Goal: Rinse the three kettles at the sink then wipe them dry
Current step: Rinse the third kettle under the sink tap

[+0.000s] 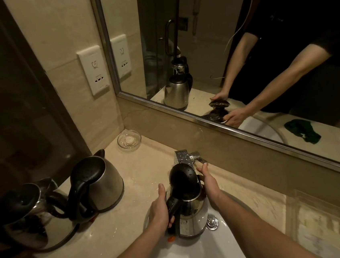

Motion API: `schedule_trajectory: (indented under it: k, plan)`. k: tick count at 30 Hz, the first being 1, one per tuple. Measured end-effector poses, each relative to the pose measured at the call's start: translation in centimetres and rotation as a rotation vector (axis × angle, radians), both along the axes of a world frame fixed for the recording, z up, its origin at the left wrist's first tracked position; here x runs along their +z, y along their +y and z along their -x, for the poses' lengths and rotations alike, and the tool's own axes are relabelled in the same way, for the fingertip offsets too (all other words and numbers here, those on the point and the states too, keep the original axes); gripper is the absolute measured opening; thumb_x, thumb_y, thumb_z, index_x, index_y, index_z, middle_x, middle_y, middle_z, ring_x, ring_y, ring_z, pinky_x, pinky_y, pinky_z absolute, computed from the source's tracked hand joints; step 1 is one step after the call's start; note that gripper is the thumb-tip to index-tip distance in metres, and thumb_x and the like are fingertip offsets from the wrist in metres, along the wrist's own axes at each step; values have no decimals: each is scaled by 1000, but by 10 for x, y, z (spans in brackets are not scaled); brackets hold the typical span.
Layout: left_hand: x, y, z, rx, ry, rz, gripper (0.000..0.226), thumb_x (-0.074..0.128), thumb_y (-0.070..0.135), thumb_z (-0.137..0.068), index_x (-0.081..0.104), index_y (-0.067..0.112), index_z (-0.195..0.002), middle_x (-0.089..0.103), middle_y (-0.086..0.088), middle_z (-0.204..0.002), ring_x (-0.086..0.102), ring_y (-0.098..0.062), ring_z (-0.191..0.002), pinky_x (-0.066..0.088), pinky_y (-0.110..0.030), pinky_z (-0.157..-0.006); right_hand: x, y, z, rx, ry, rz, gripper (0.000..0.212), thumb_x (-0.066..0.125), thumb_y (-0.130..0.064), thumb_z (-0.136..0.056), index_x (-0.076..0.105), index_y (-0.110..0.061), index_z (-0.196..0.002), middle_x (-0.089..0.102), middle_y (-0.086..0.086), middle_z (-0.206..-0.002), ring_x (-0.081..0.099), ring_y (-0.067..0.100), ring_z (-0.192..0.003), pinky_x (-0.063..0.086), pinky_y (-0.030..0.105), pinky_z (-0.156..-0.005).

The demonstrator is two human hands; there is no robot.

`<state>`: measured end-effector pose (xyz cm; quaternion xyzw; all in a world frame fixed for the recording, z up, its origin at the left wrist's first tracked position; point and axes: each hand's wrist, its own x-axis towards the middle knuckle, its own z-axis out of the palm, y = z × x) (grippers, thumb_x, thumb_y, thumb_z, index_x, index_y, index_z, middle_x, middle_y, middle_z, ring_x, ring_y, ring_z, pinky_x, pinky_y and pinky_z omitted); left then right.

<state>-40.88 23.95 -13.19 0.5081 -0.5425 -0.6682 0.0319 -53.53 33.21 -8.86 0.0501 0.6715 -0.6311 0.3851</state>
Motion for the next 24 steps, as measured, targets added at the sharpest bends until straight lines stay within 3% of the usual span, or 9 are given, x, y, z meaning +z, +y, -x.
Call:
schedule_trajectory:
  k: [4,9,13,17,21,24]
  plan:
    - [0,-1,1,-9,4,-8,84,26,75,-94,68,2,-98,55,-8,-53,51,-19,-40,37,-23,-38,0,0,1,-1,-1,9,59,18,-54,-101,41,-22,-144,46,16,-142,42,34,-131,34,38,-91]
    - [-1,0,0,-16,5,-2,82,25,76,-93,65,4,-87,54,-7,-50,50,-19,-40,37,-23,-38,-3,0,2,2,-12,14,60,18,-56,-100,40,-22,-145,44,15,-143,40,35,-133,34,39,-93]
    - [-1,0,0,-17,4,-15,90,25,77,-93,67,-3,-99,55,-8,-53,51,-20,-41,38,-22,-39,-3,1,2,-1,-13,11,59,19,-56,-100,42,-22,-143,51,12,-127,47,32,-123,35,39,-90]
    - [1,0,0,-11,1,-5,85,26,76,-93,68,2,-93,54,-6,-50,50,-18,-38,38,-23,-38,-4,1,2,18,-4,-5,60,17,-58,-100,42,-25,-144,46,14,-142,44,34,-128,35,39,-90]
    - [0,0,0,-27,-12,10,87,26,77,-92,69,1,-95,55,-7,-53,52,-18,-39,39,-23,-39,-4,2,3,21,5,15,59,17,-57,-100,43,-24,-143,47,15,-139,48,27,-113,35,39,-89]
    - [1,0,-1,-30,-15,14,84,25,78,-91,66,5,-86,55,-7,-51,52,-18,-39,39,-23,-39,-4,2,3,22,9,15,60,17,-56,-100,43,-23,-143,46,15,-140,47,29,-117,34,38,-90]
